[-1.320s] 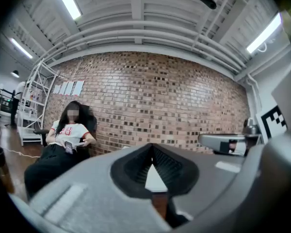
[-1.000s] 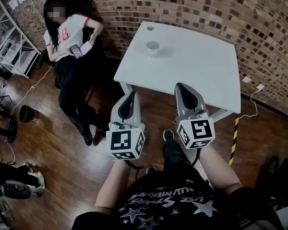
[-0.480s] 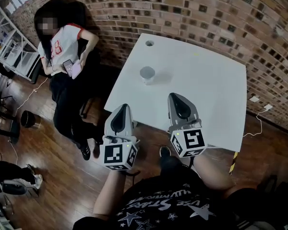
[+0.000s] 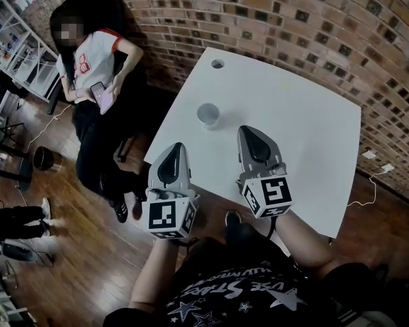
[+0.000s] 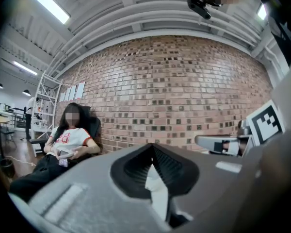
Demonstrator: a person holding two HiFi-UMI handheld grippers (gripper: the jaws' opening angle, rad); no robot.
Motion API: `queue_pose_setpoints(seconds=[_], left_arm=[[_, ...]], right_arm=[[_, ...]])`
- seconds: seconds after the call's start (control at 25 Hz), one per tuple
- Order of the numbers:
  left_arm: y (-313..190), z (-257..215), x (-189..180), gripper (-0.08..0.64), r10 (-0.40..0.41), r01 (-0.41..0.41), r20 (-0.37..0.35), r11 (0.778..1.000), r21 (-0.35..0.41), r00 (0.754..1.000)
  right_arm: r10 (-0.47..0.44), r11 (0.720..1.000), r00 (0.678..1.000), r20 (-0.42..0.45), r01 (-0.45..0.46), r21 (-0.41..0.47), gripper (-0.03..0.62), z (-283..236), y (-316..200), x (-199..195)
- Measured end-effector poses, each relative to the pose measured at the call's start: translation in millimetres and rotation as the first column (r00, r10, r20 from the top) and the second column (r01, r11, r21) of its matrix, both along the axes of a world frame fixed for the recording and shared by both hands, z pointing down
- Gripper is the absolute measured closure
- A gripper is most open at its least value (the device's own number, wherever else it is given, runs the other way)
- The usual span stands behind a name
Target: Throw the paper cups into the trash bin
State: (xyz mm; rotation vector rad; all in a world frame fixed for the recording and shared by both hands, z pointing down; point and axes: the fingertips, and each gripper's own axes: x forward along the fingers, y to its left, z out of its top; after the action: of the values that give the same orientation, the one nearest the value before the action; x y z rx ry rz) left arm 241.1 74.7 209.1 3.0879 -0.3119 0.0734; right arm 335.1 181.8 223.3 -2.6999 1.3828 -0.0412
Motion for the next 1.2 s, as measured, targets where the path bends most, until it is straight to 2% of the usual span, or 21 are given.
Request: queue_pose_setpoints(seconds=[0.2, 0.48, 0.68, 0.84, 1.0, 1.2], left_arm=[[-3.3, 4.4, 5.9, 0.555, -0.004, 0.004, 0.025, 1.000, 0.003, 1.000], [-11.7, 33.1, 18.3, 0.555, 0.025, -0.022, 0.050, 0.998, -0.062, 0.998], [-27.4, 62.3, 28.0, 0.555, 0.043, -0.037, 0.079, 0.997, -0.073, 0.996], [-43.9, 75.3, 36.6, 0.555, 0.049, -0.041, 0.085, 0.996, -0.083, 0.995], [-55.6, 88.4, 43.4, 0.555, 0.062, -0.050, 0.099, 0.992, -0.112, 0.993], [-63.8, 103.8, 46.8, 0.555, 0.072, -0.057, 0.117, 0.990, -0.130, 0.991]], right_arm=[[-0.008, 1.000, 1.000, -0.025, 0.008, 0.009, 0.586, -2.3, -7.6, -0.5], [0.019, 1.000, 0.998, 0.053, -0.018, -0.026, 0.586, 28.8, -22.6, 5.8], [0.031, 0.999, 0.999, 0.035, -0.029, -0.044, 0.586, 51.5, -35.4, 6.5], [0.045, 0.998, 0.997, 0.058, -0.043, -0.036, 0.586, 65.2, -50.7, 8.6], [0.069, 0.994, 0.994, 0.082, -0.061, -0.091, 0.584, 88.1, -61.6, 8.9], [0.050, 0.986, 0.994, 0.095, -0.034, -0.166, 0.443, 115.9, -70.7, 6.7]])
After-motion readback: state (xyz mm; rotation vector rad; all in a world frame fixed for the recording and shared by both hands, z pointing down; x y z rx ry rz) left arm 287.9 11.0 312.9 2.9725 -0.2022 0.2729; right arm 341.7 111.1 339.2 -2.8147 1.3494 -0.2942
